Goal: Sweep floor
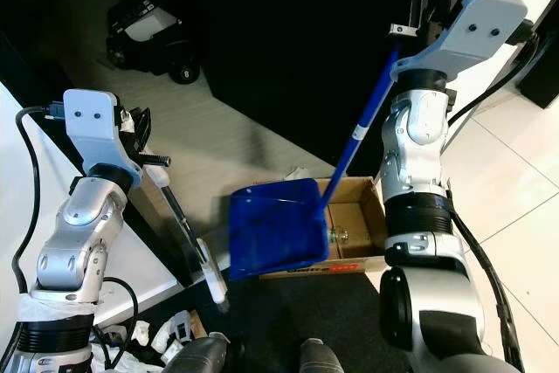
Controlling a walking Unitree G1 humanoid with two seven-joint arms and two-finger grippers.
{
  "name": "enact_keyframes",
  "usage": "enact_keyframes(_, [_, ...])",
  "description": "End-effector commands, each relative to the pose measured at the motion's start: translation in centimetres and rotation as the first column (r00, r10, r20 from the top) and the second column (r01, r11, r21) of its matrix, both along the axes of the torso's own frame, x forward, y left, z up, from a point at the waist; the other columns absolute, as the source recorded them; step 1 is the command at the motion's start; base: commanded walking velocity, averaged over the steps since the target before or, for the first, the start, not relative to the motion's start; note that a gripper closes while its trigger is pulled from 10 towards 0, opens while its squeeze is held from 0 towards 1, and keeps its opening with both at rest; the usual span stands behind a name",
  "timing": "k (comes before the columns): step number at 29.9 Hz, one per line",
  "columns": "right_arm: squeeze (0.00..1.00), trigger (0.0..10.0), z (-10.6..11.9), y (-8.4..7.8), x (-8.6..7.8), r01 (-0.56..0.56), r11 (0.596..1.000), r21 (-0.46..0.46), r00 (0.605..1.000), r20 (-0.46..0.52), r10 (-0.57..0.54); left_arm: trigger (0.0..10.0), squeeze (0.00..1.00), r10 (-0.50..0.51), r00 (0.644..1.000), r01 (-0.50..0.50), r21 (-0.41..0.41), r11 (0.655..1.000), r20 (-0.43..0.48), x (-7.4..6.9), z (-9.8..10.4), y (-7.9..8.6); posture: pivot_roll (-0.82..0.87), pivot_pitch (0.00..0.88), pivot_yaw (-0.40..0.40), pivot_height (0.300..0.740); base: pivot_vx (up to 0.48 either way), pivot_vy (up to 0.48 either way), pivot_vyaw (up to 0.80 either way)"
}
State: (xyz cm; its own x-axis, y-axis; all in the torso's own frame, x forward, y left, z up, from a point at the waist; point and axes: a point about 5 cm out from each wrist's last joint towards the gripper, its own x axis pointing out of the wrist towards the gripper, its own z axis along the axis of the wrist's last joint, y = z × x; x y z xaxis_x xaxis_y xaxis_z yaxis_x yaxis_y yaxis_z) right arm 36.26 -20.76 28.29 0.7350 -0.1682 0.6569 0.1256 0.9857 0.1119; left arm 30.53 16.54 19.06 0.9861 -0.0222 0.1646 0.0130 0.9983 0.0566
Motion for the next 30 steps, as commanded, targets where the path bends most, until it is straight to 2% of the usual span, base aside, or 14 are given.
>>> enact_keyframes(1, [0.00, 10.0, 1.04, 0.32, -0.43, -0.015, 1.000, -0.016, 0.999, 0.035, 0.016, 10.0, 0.00, 0.002, 0.999, -0.003, 0.026, 1.000, 0.035, -0.27, 0.69, -0.15, 0.05, 0.075, 0.037, 0.740, 0.000, 0.000, 0.00])
enact_keyframes(7, [0.00, 10.0, 1.28, 0.52, -0.62, -0.033, 0.999, -0.028, 0.999, 0.022, 0.034, 10.0, 0.00, -0.009, 0.999, 0.007, 0.057, 0.998, 0.037, -0.30, 0.81, -0.25, 0.05, 0.072, 0.036, 0.740, 0.000, 0.000, 0.00])
enact_keyframes(30, [0.00, 10.0, 0.86, 0.90, -0.71, -0.052, 0.998, -0.025, 0.998, -0.022, 0.051, 10.0, 0.00, 0.003, 0.999, -0.003, 0.003, 1.000, 0.042, -0.44, 0.99, -0.45, 0.05, 0.081, 0.031, 0.740, 0.000, 0.000, 0.00])
